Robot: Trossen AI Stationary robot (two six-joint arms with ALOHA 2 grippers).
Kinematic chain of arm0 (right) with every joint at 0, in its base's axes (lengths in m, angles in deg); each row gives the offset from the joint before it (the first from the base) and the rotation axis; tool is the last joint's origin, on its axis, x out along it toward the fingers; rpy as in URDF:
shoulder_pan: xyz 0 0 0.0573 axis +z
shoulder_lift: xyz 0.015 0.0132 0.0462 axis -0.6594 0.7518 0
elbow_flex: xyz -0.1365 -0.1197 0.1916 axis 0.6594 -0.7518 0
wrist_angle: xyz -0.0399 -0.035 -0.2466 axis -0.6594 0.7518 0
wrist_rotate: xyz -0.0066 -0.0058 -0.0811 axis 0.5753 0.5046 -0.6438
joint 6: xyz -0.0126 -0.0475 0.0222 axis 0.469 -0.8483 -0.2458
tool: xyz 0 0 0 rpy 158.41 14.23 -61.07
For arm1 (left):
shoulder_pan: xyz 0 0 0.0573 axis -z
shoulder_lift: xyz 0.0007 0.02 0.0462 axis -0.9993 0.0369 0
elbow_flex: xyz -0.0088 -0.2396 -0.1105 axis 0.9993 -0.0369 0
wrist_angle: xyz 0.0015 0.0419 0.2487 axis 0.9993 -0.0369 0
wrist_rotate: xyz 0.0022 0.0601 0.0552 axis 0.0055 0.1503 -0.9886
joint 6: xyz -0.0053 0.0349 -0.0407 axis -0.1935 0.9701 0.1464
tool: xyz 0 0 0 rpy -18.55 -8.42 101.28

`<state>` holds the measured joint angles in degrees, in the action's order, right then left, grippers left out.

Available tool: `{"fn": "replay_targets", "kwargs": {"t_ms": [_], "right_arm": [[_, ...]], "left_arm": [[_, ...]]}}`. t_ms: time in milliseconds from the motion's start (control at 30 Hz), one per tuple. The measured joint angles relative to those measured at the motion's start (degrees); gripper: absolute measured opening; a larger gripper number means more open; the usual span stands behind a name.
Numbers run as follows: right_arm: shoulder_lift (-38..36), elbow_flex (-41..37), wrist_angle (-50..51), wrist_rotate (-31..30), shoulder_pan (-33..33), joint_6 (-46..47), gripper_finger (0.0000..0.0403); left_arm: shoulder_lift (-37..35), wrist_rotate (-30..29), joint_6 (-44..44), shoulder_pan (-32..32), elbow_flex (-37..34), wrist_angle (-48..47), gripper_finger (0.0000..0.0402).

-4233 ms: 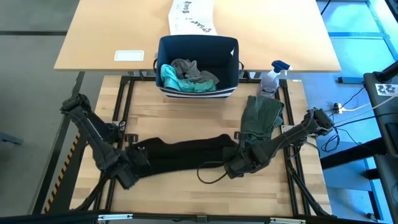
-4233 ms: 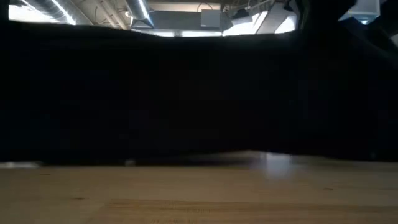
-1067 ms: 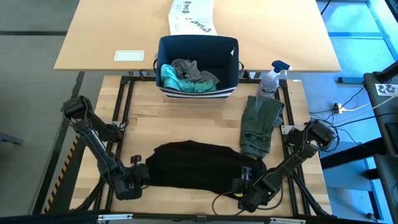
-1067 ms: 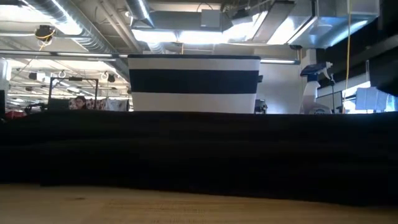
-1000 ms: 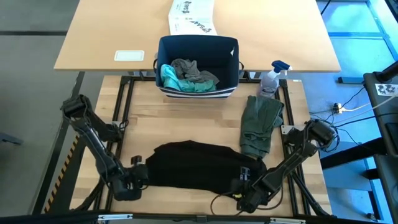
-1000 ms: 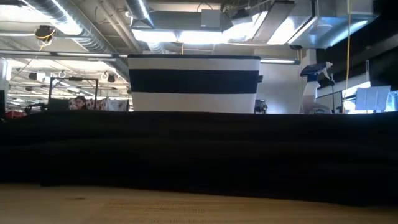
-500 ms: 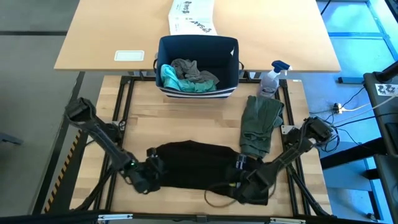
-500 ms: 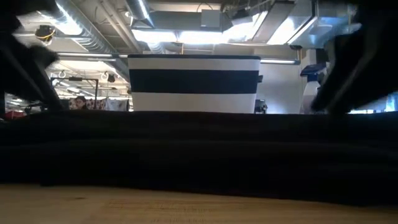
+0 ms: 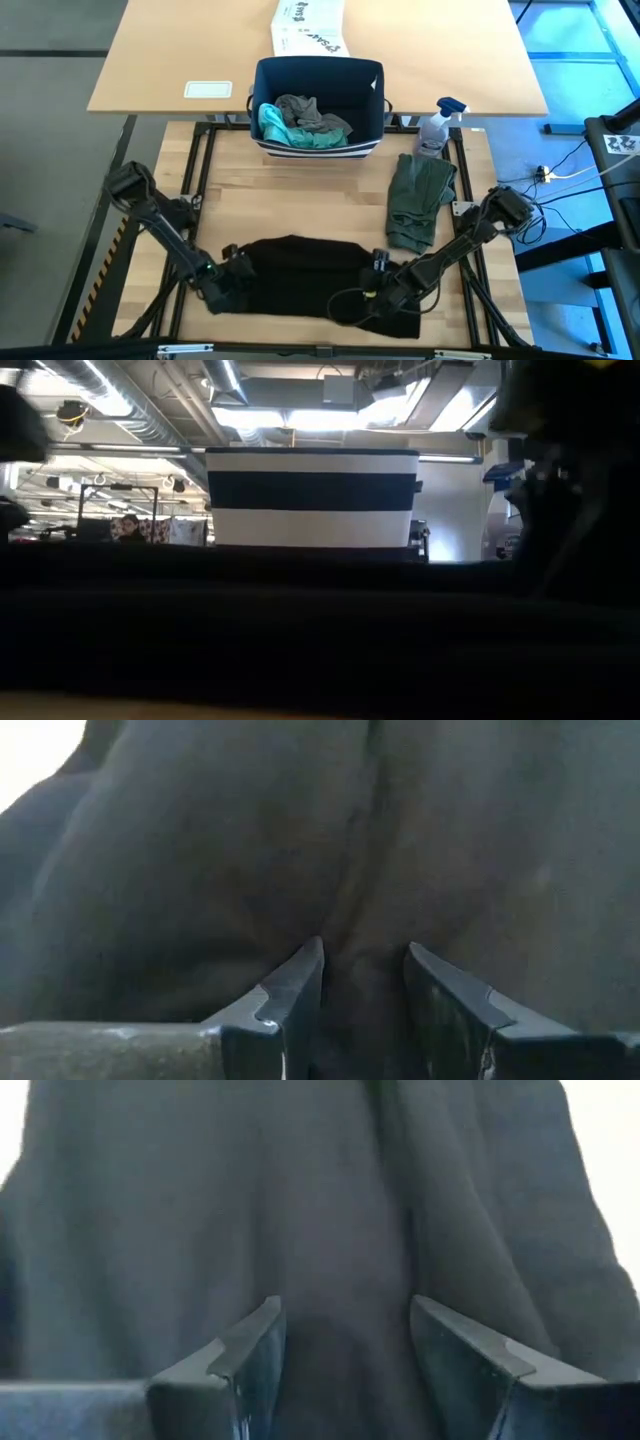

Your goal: Fold Laundry from Bin

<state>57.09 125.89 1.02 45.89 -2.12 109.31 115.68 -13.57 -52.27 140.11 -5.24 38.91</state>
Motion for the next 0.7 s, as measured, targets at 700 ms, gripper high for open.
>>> {"fn": "replay_targets", "kwargs": {"t_ms": [700], "right_arm": [[-7.67, -8.00, 5.21, 1.12, -0.90, 5.86, 0.0216]], "left_arm": [[-3.02, -8.67, 8.66, -9.66, -4.34, 2.32, 0.0141]]}}
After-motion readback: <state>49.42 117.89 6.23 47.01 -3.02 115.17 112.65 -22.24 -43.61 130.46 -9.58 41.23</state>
